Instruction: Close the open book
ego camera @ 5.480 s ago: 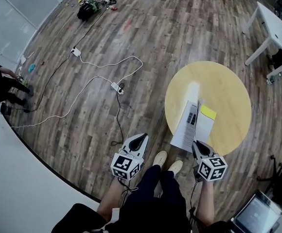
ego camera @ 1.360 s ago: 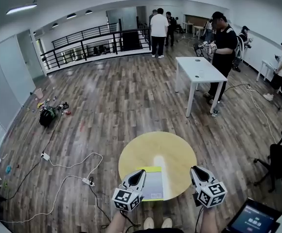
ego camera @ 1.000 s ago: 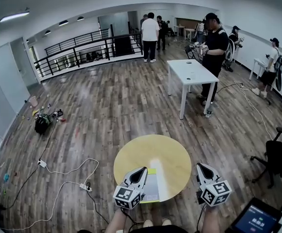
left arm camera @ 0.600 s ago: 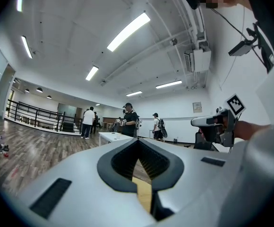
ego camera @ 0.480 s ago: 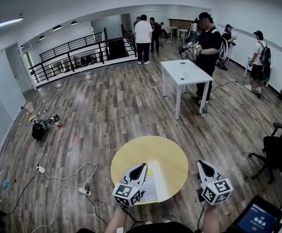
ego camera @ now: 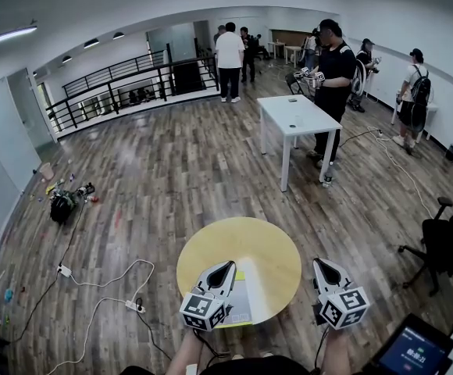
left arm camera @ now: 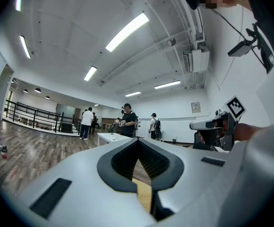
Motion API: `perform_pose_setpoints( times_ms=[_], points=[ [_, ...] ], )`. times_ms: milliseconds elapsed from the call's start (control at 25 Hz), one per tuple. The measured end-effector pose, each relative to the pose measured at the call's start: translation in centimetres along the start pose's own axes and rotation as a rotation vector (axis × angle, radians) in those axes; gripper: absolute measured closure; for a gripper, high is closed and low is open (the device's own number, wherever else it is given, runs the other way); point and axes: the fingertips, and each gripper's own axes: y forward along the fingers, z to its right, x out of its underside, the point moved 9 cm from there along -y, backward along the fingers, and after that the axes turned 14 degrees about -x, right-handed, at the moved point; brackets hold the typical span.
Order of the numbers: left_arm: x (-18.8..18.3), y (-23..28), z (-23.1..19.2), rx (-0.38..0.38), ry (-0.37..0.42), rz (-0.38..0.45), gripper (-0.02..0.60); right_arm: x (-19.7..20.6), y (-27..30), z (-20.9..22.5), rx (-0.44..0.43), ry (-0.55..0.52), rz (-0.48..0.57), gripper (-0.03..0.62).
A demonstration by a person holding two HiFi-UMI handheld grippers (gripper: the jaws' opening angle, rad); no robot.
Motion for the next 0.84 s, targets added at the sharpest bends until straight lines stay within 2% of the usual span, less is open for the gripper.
perform_pose_setpoints(
  times_ms=[840],
  points=[
    [0.00,0.05,0.25,-0.002,0.000,-0.009,0.583,0.02,0.11,-0.03,-0.019,0.008,-0.008,0.589]
  ],
)
